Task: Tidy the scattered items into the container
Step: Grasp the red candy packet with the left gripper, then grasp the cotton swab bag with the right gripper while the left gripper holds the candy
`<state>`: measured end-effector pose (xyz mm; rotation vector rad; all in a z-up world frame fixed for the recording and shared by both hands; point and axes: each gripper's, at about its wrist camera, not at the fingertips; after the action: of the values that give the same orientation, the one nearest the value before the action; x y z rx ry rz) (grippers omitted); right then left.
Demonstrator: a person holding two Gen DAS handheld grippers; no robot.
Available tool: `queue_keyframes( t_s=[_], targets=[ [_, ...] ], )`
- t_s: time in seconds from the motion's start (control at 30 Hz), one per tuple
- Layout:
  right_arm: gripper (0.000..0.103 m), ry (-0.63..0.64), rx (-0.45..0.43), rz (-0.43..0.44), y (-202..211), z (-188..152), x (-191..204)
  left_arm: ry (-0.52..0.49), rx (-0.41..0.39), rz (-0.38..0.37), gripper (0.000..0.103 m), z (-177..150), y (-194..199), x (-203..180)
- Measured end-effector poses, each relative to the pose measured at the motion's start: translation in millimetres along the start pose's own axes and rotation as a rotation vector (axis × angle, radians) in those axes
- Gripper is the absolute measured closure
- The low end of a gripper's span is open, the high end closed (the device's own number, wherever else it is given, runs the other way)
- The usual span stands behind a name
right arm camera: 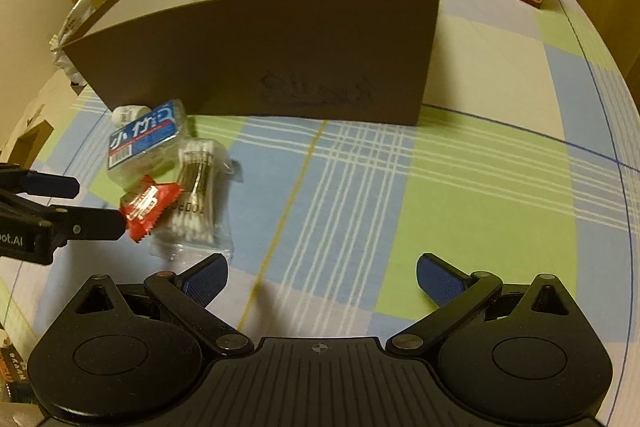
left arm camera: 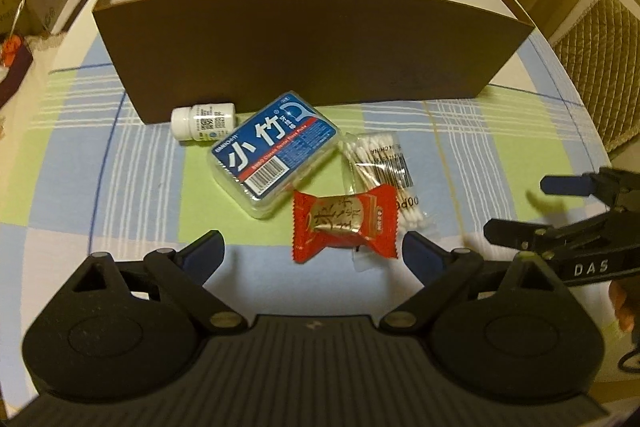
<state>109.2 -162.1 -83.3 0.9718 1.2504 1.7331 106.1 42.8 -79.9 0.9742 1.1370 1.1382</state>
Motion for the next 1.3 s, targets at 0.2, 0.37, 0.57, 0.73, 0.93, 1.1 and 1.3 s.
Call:
queue_keyframes(
  t_s=[0.2, 0.37, 0.57, 0.73, 0.93, 1.1, 1.3],
  targets=[
    [0.0, -0.009, 0.009, -0.001, -4, 3, -7, 0.059, 0.012, -0.055, 0.02, 10, -15, 3],
    [0.0, -0.01, 0.014, -0.002, -6, 3, -9, 0.097, 0.019, -0.109, 0.035, 10, -25, 9],
    [0.0, 0.003, 0.02, 0.007, -9, 3, -5, 0.045, -0.003, -0.099, 0.057, 0, -23, 8],
    [0.0, 0.019, 0.02, 0.012, -9, 2, 1, 0.012, -0.002, -0.03, 0.058, -14, -17, 8],
    [0.0, 0.037, 0.02, 0.019, -8, 2, 9, 0.009, -0.003, 0.058, 0.053, -30, -8, 23],
    [0.0, 0.065, 0.017, 0.028, -8, 4, 21, 0.015, -0.031, 0.094, 0.058, -30, -12, 27],
    [0.0, 0.101, 0.001, 0.05, -9, 10, 38, 0.046, -0.043, 0.113, 0.062, -33, -5, 43]
  ],
)
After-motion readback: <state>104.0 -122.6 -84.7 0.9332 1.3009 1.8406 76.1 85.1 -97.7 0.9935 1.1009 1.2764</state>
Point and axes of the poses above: each gripper's, at about its wrist camera, not at the fingertips, and y roughly against the way its jaws point, x to its left, z to its top, and after that the axes turned 15 degrees about x, right-handed
